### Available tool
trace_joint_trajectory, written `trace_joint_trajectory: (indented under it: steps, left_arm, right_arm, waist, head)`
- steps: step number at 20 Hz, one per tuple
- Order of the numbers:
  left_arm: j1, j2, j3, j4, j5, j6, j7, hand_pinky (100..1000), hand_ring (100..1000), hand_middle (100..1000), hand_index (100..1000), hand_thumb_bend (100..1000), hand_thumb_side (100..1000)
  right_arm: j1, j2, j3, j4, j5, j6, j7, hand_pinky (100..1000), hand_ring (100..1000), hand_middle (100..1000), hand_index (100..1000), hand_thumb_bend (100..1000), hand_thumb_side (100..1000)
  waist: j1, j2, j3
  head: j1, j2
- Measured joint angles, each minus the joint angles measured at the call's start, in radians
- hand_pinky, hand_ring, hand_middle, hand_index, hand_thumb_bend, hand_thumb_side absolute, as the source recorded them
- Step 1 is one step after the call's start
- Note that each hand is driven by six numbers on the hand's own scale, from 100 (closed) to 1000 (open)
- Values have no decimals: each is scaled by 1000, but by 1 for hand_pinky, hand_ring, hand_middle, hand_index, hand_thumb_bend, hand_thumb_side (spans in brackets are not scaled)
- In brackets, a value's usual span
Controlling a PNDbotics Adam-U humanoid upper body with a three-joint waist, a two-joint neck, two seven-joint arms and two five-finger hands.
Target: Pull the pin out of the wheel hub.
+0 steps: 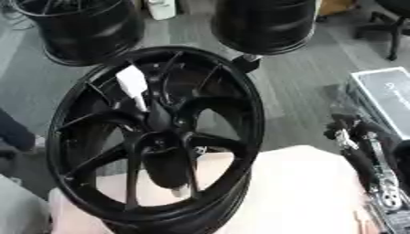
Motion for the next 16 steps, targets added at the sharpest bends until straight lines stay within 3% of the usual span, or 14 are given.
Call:
trace_joint_trajectory:
  steps: [3,8,13,16]
  left_arm:
    - [120,-153,40,-180,144,40,97,583,438,667,816,476,662]
    - [219,-423,90,-514,319,248,173,590,447,655,805,467,678]
    - [233,-604,111,-620,320,425,178,593,450,636,793,460,712]
    - [234,-649,110,-623,284,489,176,593,450,626,785,447,720]
  right_arm:
    - [0,6,0,0,0,0,0,681,611,582,748,100,564]
    - [-2,12,-1,0,-2,0,-1,681,611,582,748,100,564]
    - [-6,24,0,0,-6,0,-1,681,611,582,749,100,567]
    - [-10,24,0,0,-8,1,1,682,611,583,749,100,566]
  waist:
    - [-6,0,16]
    - [-21,9,32]
    - [-33,10,38]
    - [-38,14,39]
  head:
    - [0,0]
    - [0,1]
    - [14,9]
    - [23,10]
